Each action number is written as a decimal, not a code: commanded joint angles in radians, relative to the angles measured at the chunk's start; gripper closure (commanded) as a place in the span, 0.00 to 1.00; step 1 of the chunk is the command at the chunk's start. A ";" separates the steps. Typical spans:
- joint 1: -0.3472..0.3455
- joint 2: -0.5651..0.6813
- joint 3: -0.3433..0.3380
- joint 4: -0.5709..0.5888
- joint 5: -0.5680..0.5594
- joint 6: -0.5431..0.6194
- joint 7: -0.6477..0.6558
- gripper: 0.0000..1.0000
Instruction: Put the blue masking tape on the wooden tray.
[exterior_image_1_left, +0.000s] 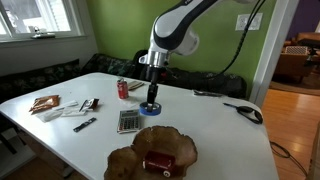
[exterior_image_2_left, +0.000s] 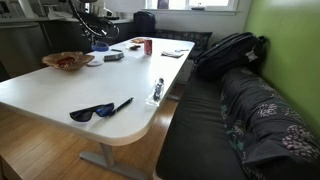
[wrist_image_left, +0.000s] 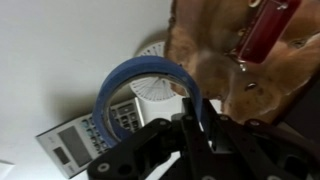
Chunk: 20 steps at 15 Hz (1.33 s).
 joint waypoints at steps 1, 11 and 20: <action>-0.011 0.062 0.049 0.098 0.100 -0.173 -0.115 0.97; 0.072 -0.008 -0.023 0.032 0.093 -0.237 0.000 0.97; 0.131 -0.056 -0.056 -0.027 0.094 -0.397 0.135 0.97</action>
